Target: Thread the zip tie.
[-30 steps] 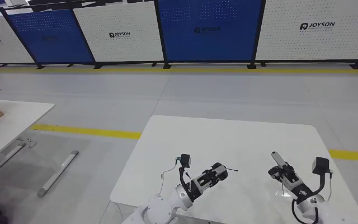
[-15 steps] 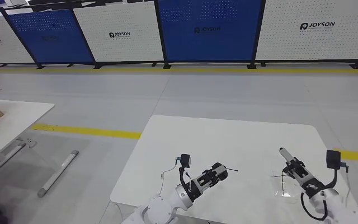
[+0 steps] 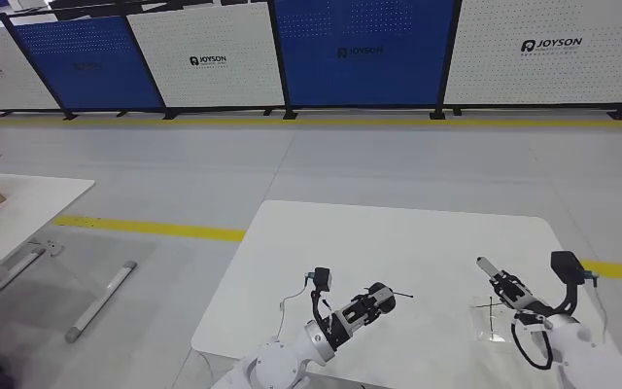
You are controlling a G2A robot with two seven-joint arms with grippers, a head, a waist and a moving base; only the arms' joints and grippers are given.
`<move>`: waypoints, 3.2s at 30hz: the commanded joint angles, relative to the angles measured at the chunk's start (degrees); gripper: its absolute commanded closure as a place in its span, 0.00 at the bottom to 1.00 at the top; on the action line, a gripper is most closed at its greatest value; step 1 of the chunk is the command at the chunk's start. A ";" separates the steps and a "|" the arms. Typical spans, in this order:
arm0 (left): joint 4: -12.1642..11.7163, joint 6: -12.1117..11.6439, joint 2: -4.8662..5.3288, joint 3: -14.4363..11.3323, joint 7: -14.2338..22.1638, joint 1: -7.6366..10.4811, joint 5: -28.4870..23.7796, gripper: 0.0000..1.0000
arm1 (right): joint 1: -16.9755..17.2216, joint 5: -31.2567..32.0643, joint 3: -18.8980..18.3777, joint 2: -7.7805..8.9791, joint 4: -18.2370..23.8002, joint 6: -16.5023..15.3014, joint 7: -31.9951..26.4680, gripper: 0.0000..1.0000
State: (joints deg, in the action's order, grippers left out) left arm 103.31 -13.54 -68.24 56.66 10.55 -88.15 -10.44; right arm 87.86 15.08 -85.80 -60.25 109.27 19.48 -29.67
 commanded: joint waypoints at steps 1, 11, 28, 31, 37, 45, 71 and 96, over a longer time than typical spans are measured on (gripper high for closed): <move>0.00 0.00 0.00 0.00 0.00 0.00 0.00 1.00 | 0.00 0.00 0.00 0.00 0.00 0.00 0.00 0.00; 0.00 0.00 0.00 0.00 0.00 0.00 0.00 1.00 | -3.09 7.84 0.03 0.45 -0.13 0.00 -6.57 0.00; 0.00 0.00 0.00 0.00 0.00 0.00 0.00 1.00 | -15.77 36.51 9.67 -1.97 -7.75 0.00 -26.16 0.00; 0.00 0.00 0.00 0.00 0.00 0.00 0.00 1.00 | -15.77 36.51 9.67 -1.97 -7.75 0.00 -26.16 0.00; 0.00 0.00 0.00 0.00 0.00 0.00 0.00 1.00 | -15.77 36.51 9.67 -1.97 -7.75 0.00 -26.16 0.00; 0.00 0.00 0.00 0.00 0.00 0.00 0.00 1.00 | -15.00 40.20 10.40 -1.98 -6.19 -0.68 -23.44 0.00; 0.00 0.00 0.00 0.00 0.00 0.00 0.00 1.00 | -14.67 45.42 8.72 -3.92 -4.64 0.00 -38.03 0.00; 0.00 0.00 0.00 0.00 0.00 0.00 0.00 1.00 | -11.54 50.03 7.97 -4.99 -1.72 -0.83 -44.62 0.00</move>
State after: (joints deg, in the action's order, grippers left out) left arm 103.31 -13.54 -68.24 56.66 10.55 -88.15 -10.44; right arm 75.87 65.71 -77.41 -65.25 107.51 18.50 -74.67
